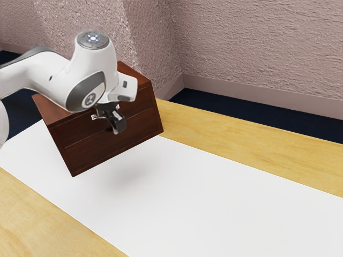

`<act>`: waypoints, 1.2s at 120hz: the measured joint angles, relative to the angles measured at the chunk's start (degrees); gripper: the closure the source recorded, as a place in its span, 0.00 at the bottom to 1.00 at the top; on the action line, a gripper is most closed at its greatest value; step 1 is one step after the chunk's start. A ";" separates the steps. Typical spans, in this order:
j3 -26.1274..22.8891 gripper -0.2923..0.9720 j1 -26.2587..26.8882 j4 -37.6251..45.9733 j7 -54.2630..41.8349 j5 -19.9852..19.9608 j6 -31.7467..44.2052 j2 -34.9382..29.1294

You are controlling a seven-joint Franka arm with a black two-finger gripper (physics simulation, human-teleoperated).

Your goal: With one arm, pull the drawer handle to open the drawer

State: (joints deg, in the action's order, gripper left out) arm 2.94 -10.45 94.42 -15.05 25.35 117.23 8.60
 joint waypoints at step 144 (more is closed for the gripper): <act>0.01 0.36 1.34 0.15 -1.03 -6.67 0.23 0.53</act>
State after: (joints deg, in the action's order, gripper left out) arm 2.96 -9.11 94.57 -16.08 18.68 117.46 9.13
